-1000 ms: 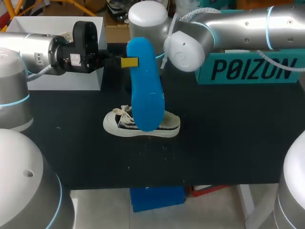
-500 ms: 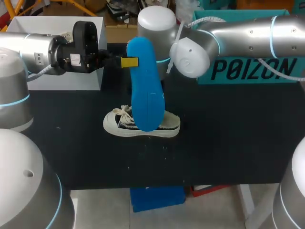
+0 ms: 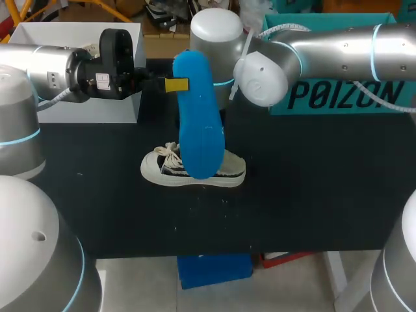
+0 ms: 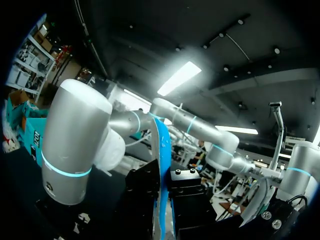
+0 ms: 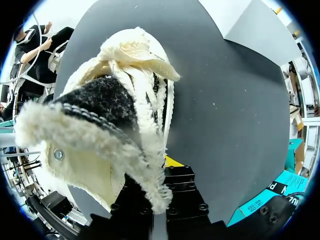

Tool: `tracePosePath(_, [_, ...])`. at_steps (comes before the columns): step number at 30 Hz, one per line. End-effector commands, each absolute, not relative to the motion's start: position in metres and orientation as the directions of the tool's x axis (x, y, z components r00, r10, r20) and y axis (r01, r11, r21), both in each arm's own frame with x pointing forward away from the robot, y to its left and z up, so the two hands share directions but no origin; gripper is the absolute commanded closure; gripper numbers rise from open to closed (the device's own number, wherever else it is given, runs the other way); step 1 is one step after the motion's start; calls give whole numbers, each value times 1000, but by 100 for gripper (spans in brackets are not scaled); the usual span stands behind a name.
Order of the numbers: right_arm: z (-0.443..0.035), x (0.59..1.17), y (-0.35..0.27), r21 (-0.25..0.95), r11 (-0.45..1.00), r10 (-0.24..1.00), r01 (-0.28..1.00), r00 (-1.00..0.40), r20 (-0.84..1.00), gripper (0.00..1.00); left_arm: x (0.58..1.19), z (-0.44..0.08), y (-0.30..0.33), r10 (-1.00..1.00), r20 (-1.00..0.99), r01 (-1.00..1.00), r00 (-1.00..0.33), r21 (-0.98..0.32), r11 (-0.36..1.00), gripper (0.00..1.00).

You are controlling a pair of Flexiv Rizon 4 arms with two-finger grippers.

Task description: Take the shoe out of the shoebox, open the shoe tongue, remove and reinsert the insole, then place the shoe into the shoebox

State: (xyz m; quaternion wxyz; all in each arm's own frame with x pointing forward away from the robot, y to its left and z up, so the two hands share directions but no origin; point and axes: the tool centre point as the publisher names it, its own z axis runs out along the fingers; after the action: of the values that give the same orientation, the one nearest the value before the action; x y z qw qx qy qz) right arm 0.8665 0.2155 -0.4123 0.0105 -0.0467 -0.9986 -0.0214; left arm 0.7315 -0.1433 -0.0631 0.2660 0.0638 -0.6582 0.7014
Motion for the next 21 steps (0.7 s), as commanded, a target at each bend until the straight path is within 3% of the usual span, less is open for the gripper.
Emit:
tracePosePath(1, [-412,866,215,42,995,94,94,-995,23,100,731,-64,-144,288,439,-456,-851,-890,7,100])
tracePosePath(7, [-407,863,213,44,995,91,92,-996,25,100,731,-64,-144,288,439,-456,-851,-890,7,100])
tracePosePath(15, [-359,863,192,78,981,181,179,-983,-17,100,731,-64,-144,288,439,-456,-851,-890,7,100])
tracePosePath(21, [-333,886,175,36,896,442,442,-883,-159,100,731,-64,-144,288,439,-456,-851,-890,7,100])
